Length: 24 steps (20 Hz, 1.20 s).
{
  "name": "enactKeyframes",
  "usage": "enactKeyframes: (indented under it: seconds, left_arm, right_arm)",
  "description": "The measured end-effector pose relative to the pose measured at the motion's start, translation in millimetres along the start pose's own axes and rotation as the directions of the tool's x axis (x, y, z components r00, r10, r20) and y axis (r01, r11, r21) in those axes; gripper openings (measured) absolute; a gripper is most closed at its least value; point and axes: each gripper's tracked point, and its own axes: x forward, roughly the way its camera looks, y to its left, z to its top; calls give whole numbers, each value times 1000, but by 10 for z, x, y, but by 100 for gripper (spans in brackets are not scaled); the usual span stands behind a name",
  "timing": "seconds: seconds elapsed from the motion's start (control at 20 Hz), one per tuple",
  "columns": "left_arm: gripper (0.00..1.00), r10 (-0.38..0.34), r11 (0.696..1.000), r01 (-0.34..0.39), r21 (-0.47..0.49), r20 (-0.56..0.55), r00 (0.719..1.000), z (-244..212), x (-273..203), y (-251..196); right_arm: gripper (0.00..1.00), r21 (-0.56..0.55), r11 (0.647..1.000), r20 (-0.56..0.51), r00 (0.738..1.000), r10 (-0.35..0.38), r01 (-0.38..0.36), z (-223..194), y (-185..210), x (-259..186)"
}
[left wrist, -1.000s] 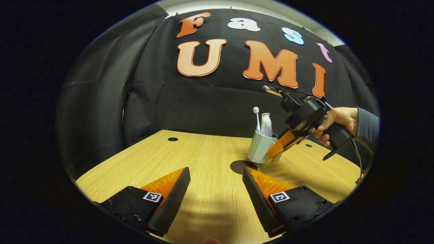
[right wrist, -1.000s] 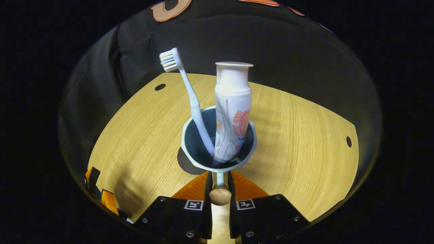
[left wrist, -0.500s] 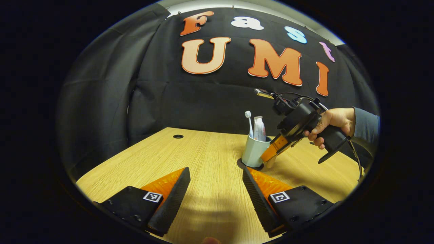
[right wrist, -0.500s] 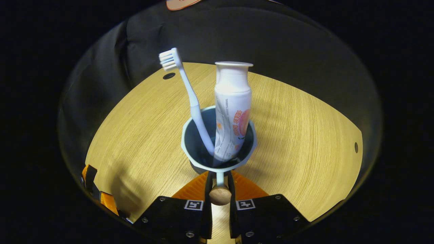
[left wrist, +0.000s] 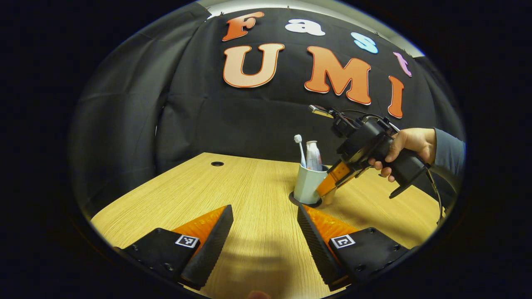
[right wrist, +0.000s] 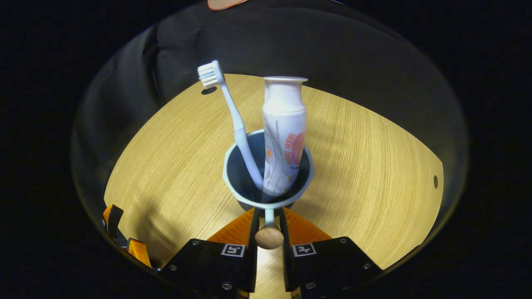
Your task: Put the toothbrush and toothpaste on the desktop into the cup, then pick up the cup and place it on the coaster on the desktop.
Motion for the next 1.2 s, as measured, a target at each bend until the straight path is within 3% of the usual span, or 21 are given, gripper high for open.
enactKeyframes:
  seconds: [0.1,0.15,0.3,0.4,0.45,0.5,0.65,0.75,0.8,0.85,1.2]
  left_arm:
    - [99,4,1000,-4,-6,-4,1000,-14,-11,-3]
    - [99,6,1000,-6,-6,-3,1000,-5,-16,-5]
    - [99,9,1000,-9,9,14,1000,58,-52,-27]
    - [99,6,1000,-7,28,30,1000,116,-96,-90]
    - [99,5,999,-6,35,38,999,149,-116,-108]
    - [99,4,999,-5,40,43,999,173,-132,-125]
    - [100,-6,998,3,60,51,999,232,-161,-220]
    - [99,-13,997,8,83,59,998,262,-204,-289]
    - [99,-19,996,13,92,67,998,294,-223,-333]
    - [99,-28,995,21,97,74,997,336,-232,-387]
    - [99,-92,989,72,129,158,983,646,-273,-826]
  right_arm:
    - [34,0,1000,29,999,13,-13,34,20,-98]
    - [43,1,1000,37,999,21,-21,16,31,-141]
    - [47,10,999,81,996,50,-51,-9,24,-231]
    - [44,23,998,122,991,49,-52,-15,-38,-335]
    - [50,35,998,144,989,46,-51,-16,-80,-393]
    - [48,47,997,170,984,46,-55,-9,-109,-451]
    - [67,66,994,241,968,65,-83,-29,-183,-621]
    - [79,74,995,285,958,41,-64,-86,-327,-750]
    - [77,85,995,307,951,27,-56,-137,-403,-807]
    - [86,96,994,328,945,18,-53,-170,-464,-859]
    - [91,140,988,488,863,-131,70,-458,-1078,-1438]
